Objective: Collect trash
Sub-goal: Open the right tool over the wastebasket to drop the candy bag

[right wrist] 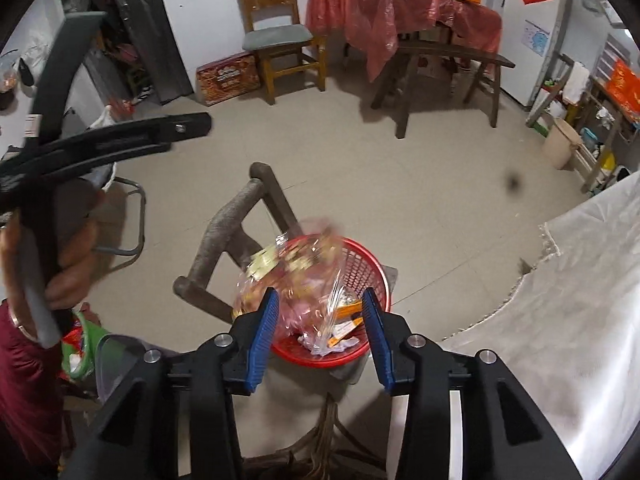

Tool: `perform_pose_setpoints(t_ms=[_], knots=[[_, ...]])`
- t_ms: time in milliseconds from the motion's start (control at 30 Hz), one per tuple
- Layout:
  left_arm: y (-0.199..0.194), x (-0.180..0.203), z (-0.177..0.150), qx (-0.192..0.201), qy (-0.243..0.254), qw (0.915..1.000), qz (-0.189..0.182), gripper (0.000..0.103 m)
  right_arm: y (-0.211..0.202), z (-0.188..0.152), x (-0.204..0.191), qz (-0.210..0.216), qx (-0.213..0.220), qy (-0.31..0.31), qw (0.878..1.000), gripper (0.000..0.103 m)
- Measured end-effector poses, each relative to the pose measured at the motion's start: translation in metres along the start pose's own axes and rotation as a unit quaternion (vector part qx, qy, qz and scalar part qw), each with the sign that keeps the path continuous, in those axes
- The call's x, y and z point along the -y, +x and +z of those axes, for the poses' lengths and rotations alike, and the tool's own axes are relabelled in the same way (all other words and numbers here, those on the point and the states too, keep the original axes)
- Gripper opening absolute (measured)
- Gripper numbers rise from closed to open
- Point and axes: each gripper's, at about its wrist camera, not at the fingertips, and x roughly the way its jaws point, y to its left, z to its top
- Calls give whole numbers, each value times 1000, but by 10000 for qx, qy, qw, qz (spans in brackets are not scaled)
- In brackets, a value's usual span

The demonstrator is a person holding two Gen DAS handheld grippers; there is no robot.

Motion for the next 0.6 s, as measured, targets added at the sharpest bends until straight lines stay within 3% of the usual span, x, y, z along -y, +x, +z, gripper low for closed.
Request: perform_pose_setpoints(t_ms=[600], knots=[[-18, 39, 1, 145, 359, 9991, -179, 96, -103, -32, 43, -89, 1134, 339, 9929, 45]])
